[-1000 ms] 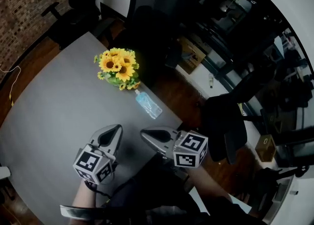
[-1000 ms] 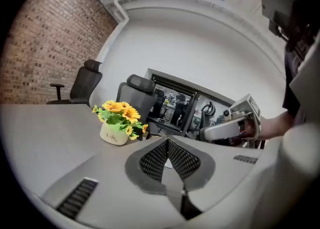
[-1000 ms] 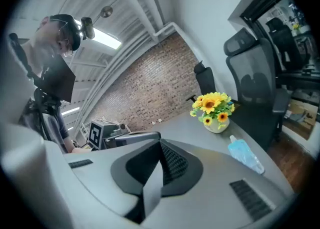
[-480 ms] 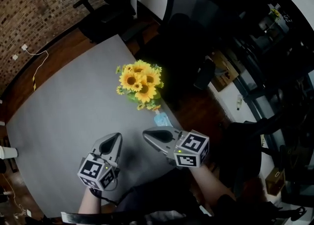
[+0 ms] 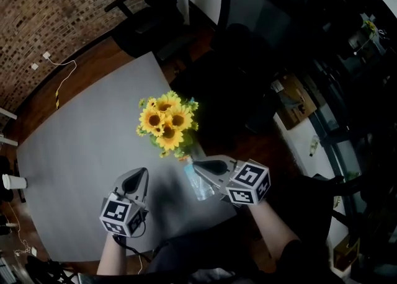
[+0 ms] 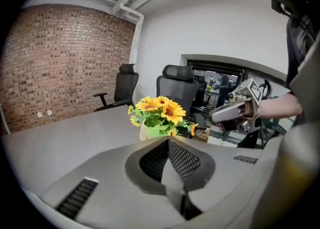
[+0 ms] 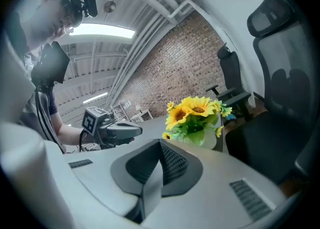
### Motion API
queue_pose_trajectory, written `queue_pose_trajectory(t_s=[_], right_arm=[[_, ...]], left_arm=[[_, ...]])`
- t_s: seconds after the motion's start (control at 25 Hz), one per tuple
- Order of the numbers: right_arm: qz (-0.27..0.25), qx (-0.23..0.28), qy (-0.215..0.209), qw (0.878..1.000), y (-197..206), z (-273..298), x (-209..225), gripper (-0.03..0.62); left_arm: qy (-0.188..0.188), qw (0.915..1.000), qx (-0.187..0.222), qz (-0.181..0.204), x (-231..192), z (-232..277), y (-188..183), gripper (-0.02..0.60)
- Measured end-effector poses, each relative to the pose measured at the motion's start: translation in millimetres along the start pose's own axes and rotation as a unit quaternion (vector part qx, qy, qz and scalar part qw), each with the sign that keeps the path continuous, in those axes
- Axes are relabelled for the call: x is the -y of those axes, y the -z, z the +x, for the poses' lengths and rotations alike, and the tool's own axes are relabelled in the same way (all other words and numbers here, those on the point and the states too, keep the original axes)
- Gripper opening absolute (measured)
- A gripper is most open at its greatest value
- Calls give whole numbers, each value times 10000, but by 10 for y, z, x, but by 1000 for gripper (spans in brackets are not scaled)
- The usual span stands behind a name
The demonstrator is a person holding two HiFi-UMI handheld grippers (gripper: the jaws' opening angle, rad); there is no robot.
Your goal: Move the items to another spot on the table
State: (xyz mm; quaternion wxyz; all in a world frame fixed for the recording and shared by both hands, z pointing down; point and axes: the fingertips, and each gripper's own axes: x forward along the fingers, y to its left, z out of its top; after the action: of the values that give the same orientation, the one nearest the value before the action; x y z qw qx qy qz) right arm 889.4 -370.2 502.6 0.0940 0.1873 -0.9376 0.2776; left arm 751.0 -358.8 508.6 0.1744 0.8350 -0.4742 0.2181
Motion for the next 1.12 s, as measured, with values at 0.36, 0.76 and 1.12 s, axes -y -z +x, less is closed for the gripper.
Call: queue_pose_trajectory(t_s=[0.36,0.76,1.12], right_arm=[[-190,-405,521,9976,164,107,649,27],[-578,-946,1081,9879,369,521,1112,363],[-840,-939,1207,9847,367,953,1164,425]], left_arm=[[191,9993,-305,83,-85,295,221,11],[1052,9927,-372,465,-377,796,446,375],[1182,9798,-170,1606,-928,1209,299,439]])
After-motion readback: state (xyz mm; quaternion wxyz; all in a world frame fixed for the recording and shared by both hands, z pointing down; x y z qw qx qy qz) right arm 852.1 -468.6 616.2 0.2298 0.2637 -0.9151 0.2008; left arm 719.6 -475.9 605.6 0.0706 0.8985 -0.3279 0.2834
